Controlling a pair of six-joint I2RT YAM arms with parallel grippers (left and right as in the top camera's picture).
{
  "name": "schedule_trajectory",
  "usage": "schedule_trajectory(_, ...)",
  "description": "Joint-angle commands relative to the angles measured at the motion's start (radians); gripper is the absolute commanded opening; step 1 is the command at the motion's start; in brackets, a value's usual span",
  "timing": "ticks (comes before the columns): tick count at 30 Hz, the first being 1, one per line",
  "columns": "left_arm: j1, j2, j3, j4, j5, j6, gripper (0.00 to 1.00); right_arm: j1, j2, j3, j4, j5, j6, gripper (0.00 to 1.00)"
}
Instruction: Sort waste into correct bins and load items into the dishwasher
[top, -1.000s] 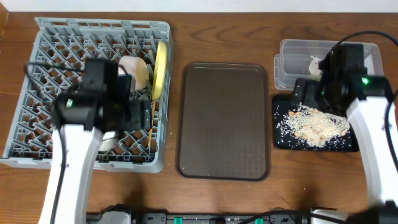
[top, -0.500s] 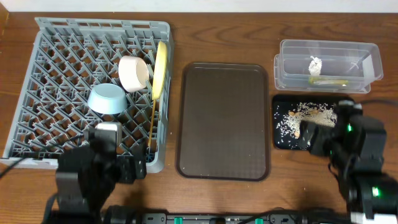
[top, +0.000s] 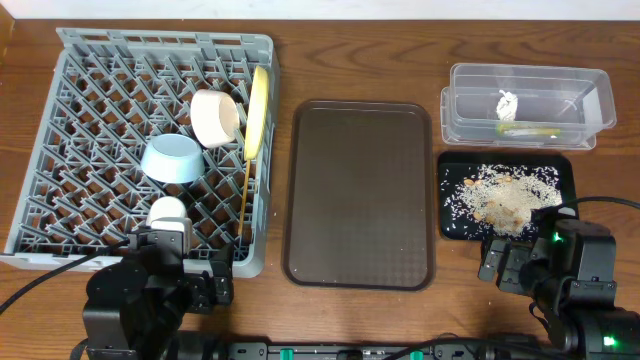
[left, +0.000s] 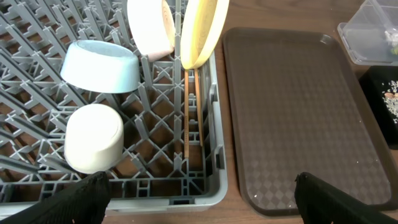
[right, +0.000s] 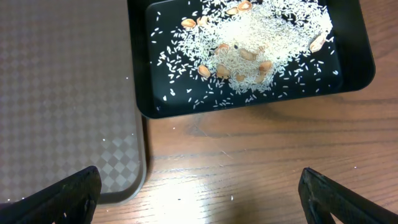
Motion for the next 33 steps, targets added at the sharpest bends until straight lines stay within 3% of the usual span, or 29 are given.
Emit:
schedule_trajectory(1, -0.001, -0.003, -0.006, -0.003, -0.005, 0.013, 0.96, -0.003, -0.003, -0.006, -0.003, 0.009, -0.014, 0.99)
schedule_trajectory(9, -0.001, -0.003, -0.006, -0.003, -0.005, 0.013, 0.96, -0.003, -0.012, -0.008, -0.002, 0.051, -0.018, 0.99)
schedule_trajectory(13, -0.001, -0.003, -0.006, -0.003, -0.005, 0.013, 0.96, -0.003, -0.056, -0.021, 0.079, 0.062, -0.041, 0.99)
schedule_trajectory(26, -0.001, -0.003, -0.006, -0.003, -0.005, 0.013, 0.96, 0.038, -0.554, -0.431, 0.658, 0.060, -0.101, 0.99)
schedule_trajectory(33, -0.001, -0.003, -0.006, -0.003, -0.005, 0.013, 0.96, 0.043, -0.638, -0.648, 0.983, 0.039, -0.089, 0.99)
